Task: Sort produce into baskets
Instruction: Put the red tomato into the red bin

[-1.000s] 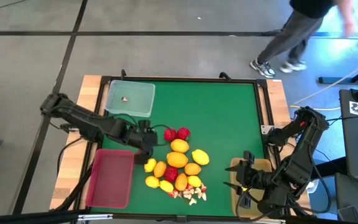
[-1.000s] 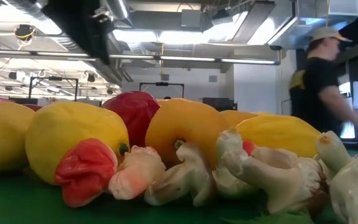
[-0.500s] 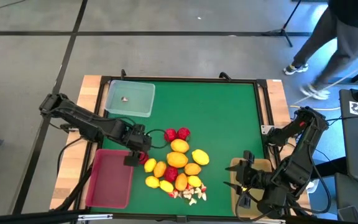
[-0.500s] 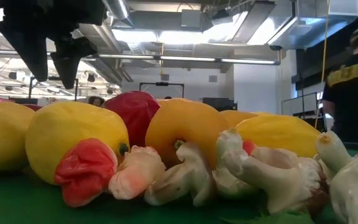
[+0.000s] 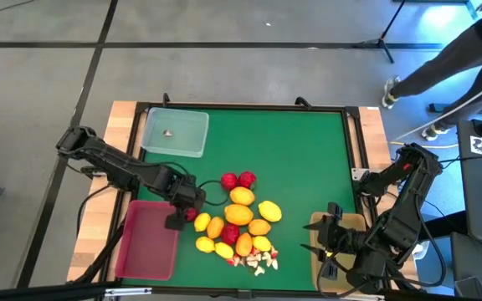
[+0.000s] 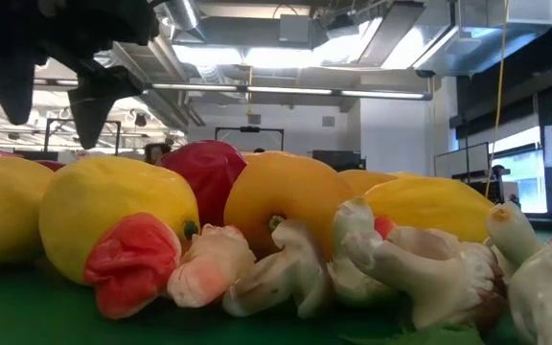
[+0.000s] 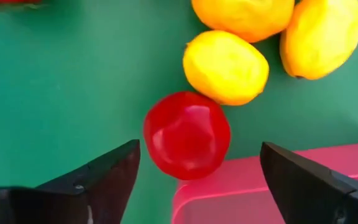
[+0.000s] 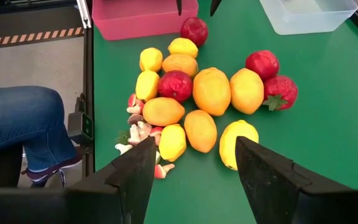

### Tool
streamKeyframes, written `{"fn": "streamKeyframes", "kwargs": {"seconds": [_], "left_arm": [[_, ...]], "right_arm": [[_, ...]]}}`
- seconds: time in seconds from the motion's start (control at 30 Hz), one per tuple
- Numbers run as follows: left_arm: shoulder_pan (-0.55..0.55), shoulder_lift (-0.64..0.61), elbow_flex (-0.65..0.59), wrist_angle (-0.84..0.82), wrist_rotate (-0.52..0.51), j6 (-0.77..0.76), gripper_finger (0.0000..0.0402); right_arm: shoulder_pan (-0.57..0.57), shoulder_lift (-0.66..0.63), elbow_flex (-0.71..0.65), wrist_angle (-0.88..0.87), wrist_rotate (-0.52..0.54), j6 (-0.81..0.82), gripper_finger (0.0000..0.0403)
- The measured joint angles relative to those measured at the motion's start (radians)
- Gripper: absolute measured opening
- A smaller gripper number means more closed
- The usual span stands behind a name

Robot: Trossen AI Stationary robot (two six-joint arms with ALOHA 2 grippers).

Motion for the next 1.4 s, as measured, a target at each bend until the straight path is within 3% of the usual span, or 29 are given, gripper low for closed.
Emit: {"fn": "streamKeyframes", "kwargs": {"seconds": [0.27,0.63,1.07,1.4], "left_arm": [[-0.021,0.03,0.0,0.017,-0.012,-0.012,0.0349],[-0.033,0.162,0.0,0.013,-0.027,0.052,0.0349],[-0.032,0.181,-0.024,0.125,-0.04,0.096,0.0318],[-0.024,0.145,-0.044,0.111,-0.078,0.041,0.0303]], "right_arm": [[0.0,0.0,0.0,0.0,0.0,0.0,0.0221],[0.0,0.0,0.0,0.003,-0.001,0.0,0.0221],[0.0,0.0,0.0,0.019,-0.002,0.005,0.0221],[0.0,0.0,0.0,0.02,-0.002,0.011,0.0221]]}}
